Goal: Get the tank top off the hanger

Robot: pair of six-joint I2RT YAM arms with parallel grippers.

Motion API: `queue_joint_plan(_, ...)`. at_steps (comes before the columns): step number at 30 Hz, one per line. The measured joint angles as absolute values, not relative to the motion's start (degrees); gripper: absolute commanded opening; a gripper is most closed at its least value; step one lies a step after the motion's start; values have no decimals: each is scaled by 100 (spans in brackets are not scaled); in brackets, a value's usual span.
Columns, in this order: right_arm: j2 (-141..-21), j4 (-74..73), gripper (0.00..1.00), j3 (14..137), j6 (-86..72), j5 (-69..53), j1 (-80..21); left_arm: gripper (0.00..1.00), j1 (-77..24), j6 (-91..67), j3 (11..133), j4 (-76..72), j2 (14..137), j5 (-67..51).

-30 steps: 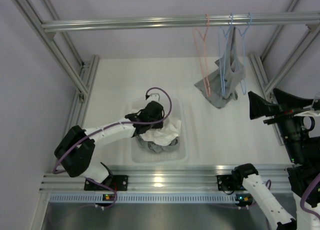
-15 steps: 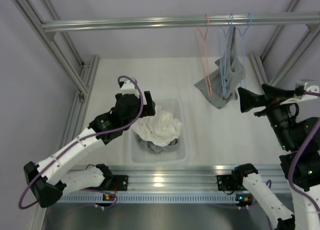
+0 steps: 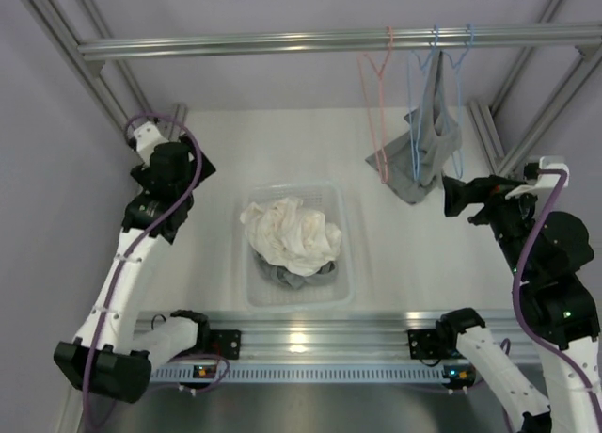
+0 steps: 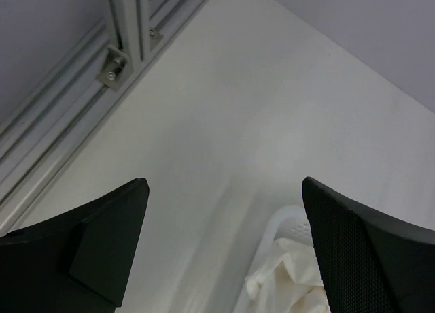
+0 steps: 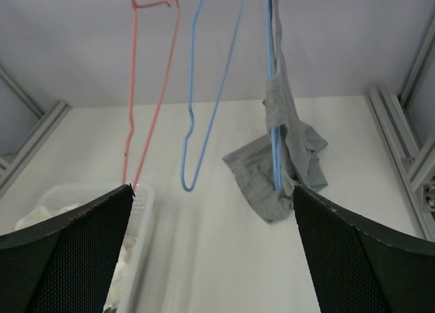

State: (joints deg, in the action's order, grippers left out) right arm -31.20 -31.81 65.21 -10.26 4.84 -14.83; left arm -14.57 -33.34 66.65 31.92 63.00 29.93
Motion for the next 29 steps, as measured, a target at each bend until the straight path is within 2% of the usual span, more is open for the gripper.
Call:
queue_joint_plan(5,-3118,-3522,99,6230,-965,956,-1721,99,-1135,-3002,6602,3566,5096,2947)
queue_joint_plan(10,-3065,-3726,99,5892,-683,2110,-2676,99,-1144,-2390,6554,3870,4010,2980)
queue_joint_plan(15,-2956,-3907,99,5699,-668,3057,-3065,99,-1175,-2265,5704,3830,3017,3070)
queue_joint_plan(29,-2888,-3966,99,5614,-895,3697,-3065,99,-1177,-2080,5216,3815,3247,2814)
